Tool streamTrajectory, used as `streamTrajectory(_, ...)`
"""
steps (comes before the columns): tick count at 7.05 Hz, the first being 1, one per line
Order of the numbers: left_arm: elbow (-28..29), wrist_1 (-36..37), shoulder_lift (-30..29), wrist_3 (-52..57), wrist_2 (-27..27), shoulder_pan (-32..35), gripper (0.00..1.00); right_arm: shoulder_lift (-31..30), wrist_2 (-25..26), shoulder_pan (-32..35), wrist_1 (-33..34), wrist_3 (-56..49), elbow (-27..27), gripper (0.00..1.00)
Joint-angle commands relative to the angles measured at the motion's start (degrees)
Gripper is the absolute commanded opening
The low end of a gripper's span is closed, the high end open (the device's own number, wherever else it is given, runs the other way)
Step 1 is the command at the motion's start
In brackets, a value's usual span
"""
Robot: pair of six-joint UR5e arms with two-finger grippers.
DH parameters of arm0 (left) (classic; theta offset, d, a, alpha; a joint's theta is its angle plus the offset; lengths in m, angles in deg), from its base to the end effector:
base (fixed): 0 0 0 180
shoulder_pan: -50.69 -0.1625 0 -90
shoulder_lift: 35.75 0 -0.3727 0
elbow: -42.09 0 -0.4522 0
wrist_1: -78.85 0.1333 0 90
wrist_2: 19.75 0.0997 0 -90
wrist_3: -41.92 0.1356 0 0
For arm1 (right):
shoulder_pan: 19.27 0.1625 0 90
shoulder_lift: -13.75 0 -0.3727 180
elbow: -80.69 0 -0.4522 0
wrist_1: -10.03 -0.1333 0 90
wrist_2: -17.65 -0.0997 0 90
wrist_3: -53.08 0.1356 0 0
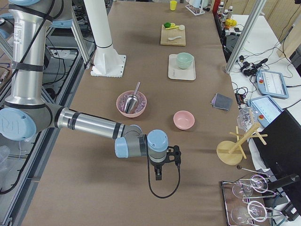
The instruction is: Stack pink bowl on green and place spoon
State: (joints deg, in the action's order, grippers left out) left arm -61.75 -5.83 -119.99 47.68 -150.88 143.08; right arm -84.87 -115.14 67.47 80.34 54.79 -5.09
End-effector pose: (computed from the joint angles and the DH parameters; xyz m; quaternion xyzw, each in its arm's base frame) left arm -0.0655 -0.5125 0.5670 0.0474 0.3487 0.0360 0.9353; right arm 0.0129 -0.4974 0.7184 0.0398 -0.3662 -0.0344 0.9290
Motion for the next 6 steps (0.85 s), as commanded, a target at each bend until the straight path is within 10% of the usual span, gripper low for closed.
streamTrajectory(1,-0.14,-8.84,3.18,0.82,0.17,-0.01,0.99,-0.09,-0.1,0.0,-0.09,0.04,-0.09,1.0)
streamTrajectory(6,0.13,-11.56,3.48,0.31,0.0,-0.1,0.99,-0.26,-0.54,0.0,-6.19,0.13,-0.7,1.0)
